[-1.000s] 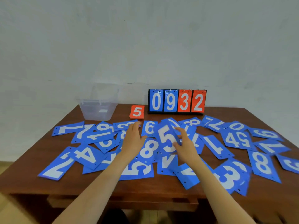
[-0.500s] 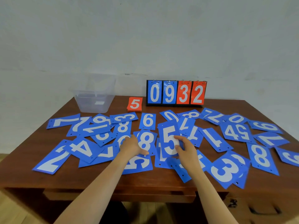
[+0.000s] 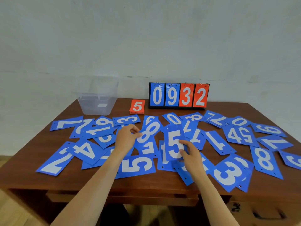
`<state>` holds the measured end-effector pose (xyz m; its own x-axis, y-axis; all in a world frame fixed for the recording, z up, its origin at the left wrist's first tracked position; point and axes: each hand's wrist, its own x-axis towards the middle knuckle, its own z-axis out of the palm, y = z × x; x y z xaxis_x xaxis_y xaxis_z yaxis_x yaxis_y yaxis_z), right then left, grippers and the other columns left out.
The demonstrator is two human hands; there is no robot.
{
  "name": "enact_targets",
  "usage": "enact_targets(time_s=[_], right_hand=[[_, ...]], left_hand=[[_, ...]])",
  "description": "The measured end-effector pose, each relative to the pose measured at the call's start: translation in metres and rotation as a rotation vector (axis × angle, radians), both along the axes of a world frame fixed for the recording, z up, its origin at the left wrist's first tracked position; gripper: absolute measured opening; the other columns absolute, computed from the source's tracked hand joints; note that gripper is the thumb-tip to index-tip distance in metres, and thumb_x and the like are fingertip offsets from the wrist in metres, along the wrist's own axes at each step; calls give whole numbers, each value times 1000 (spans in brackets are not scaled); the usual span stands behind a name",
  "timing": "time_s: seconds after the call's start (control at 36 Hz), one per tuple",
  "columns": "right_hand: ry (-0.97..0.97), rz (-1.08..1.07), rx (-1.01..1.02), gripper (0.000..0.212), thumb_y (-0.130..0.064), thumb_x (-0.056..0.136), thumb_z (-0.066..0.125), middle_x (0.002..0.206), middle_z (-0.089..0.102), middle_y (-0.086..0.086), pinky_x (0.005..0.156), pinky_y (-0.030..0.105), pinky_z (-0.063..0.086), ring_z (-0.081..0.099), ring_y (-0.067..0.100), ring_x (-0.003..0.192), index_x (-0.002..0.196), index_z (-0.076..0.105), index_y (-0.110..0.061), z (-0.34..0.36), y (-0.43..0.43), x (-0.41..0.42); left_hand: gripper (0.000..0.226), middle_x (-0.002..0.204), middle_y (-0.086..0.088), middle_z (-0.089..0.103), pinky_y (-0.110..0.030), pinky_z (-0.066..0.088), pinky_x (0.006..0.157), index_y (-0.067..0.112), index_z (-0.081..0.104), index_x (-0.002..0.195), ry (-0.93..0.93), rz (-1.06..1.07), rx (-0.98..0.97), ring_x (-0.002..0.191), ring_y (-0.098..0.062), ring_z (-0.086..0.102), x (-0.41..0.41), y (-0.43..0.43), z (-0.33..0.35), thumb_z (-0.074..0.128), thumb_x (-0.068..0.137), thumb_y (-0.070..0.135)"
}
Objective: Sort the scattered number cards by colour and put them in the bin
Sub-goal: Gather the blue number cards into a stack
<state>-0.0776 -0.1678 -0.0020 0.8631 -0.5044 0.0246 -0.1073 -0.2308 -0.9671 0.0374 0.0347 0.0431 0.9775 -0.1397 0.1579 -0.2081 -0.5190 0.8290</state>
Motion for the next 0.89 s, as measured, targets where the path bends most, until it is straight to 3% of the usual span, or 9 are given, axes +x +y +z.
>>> enact_targets(time_s=[0.08,0.19,0.25,0.33,0.44,0.56,0.67,0.81,0.89], right_hand=[[-10,-18,16,30,-7,97,49,109,55,-16,72,54,55,67,22,80,116,56,-28,3,0,0],[-11,-30,25,31,-7,97,48,125,49,-8,70,42,59,68,11,71,120,56,-26,4,0,-1],[-11,-32,25,30,-8,97,48,126,49,-8,68,37,58,68,13,71,120,55,-27,4,-1,-2],[-8,-38,19,30,-9,97,48,122,49,-10,67,35,57,69,15,71,119,55,-28,2,-1,-4],[-18,-56,27,27,-10,97,48,117,56,-4,75,43,58,68,15,74,118,55,-27,1,-3,-5],[-17,-74,42,26,-11,97,48,107,60,-4,74,50,57,68,24,83,114,56,-29,1,-5,-8],[-64,-83,12,29,-8,97,48,98,61,-12,70,51,53,57,41,83,112,58,-31,5,-2,-15],[-147,-43,115,18,-27,99,46,104,67,-4,67,32,58,66,15,92,106,62,-32,10,5,-16],[-171,-4,144,19,-32,89,62,110,65,-8,70,27,57,63,10,101,108,61,-28,11,7,-16]], left_hand=[[5,80,10,61,-28,45,72,16,64,81,-158,3,60,80,-11,58,-5,3,13,67,85,16],[9,89,5,66,-23,51,69,16,69,90,-263,-31,103,77,-12,64,-6,0,23,60,90,14],[12,90,4,65,-11,48,65,14,69,94,-238,-89,67,73,-7,64,-6,-2,24,57,91,9],[14,95,1,67,-13,49,72,12,68,95,-256,-130,36,84,-7,63,-8,-5,21,56,91,5],[18,94,11,62,-11,46,69,16,64,93,-182,-135,-109,83,-2,59,-16,-8,16,48,93,8],[9,96,10,63,-3,44,75,15,62,94,-172,-178,-208,91,4,58,-25,-15,10,62,88,8],[19,105,11,63,-15,47,85,19,61,98,-64,-229,-313,103,-3,58,-30,-22,3,65,86,5],[19,109,11,62,-21,46,88,22,61,95,45,-211,-440,106,-5,56,-40,-39,-1,66,85,7],[17,107,14,60,-11,48,76,18,60,98,22,-253,-413,99,1,57,-49,-51,-4,66,86,8]])
